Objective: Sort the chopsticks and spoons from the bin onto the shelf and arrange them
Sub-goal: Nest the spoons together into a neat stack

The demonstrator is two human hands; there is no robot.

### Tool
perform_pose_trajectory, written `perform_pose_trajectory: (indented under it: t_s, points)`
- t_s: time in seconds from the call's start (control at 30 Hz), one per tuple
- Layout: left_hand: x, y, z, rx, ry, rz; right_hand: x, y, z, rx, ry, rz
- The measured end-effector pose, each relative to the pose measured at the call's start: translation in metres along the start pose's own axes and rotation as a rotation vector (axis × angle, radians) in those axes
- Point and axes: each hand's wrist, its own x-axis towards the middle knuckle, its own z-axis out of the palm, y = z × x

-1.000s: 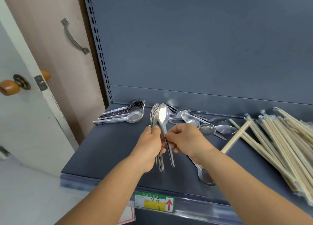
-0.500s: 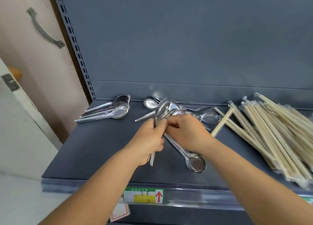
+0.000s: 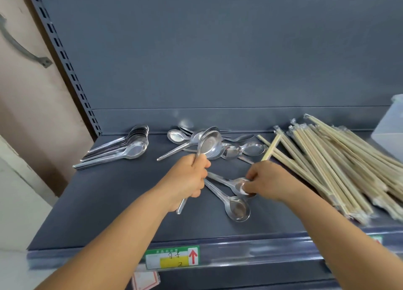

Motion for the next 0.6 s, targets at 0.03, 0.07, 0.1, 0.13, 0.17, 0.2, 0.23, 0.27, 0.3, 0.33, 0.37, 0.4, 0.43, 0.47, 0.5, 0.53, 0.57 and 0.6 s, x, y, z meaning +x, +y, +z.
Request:
perform_pose_trajectory:
  t_s: [0.03,0.07,0.1,0.13,0.17,0.2,0.23,0.27,0.3,0.33,0.37,0.4,0.43,0.47,0.5,0.53,0.57,0.6]
  points:
    - [0.001,0.0,0.0,0.019,-0.01,-0.001,0.0,0.0,-0.001,0.025,0.019,-0.005]
    - [0.002,0.001,-0.001,0.039,-0.018,-0.001,0.0,0.0,-0.002,0.061,0.054,-0.018]
    - [0.003,0.002,-0.002,0.058,-0.019,0.002,0.001,0.001,-0.004,0.1,0.098,-0.036]
    - [0.004,0.005,-0.003,0.079,-0.014,0.01,0.001,0.002,-0.006,0.14,0.145,-0.061]
    - [0.005,0.007,-0.005,0.1,-0.003,0.024,0.003,0.003,-0.009,0.165,0.189,-0.095]
    - [0.006,0.011,-0.007,0.121,0.008,0.047,0.004,0.005,-0.011,0.175,0.227,-0.131]
    - [0.008,0.015,-0.009,0.142,0.014,0.072,0.005,0.007,-0.013,0.199,0.26,-0.159]
    - [0.011,0.019,-0.011,0.163,0.015,0.094,0.006,0.009,-0.016,0.245,0.29,-0.177]
    - [0.013,0.022,-0.012,0.182,0.015,0.107,0.007,0.01,-0.018,0.312,0.315,-0.186]
    - [0.015,0.025,-0.013,0.2,0.012,0.112,0.008,0.011,-0.02,0.388,0.332,-0.195]
    - [0.018,0.025,-0.014,0.216,0.006,0.108,0.008,0.011,-0.022,0.465,0.339,-0.211]
    - [0.02,0.025,-0.013,0.231,0.003,0.098,0.008,0.009,-0.024,0.534,0.34,-0.232]
    - [0.021,0.024,-0.012,0.245,0.003,0.082,0.008,0.007,-0.025,0.593,0.338,-0.249]
    - [0.022,0.023,-0.01,0.253,0.002,0.061,0.007,0.004,-0.025,0.642,0.335,-0.26]
    - [0.022,0.021,-0.007,0.25,-0.007,0.037,0.007,0.001,-0.024,0.678,0.333,-0.266]
    - [0.022,0.02,-0.004,0.232,-0.03,0.01,0.007,-0.003,-0.023,0.706,0.332,-0.272]
    - [0.021,0.018,-0.001,0.202,-0.069,-0.02,0.008,-0.006,-0.02,0.731,0.332,-0.279]
    - [0.019,0.017,0.002,0.165,-0.117,-0.054,0.009,-0.008,-0.018,0.749,0.333,-0.286]
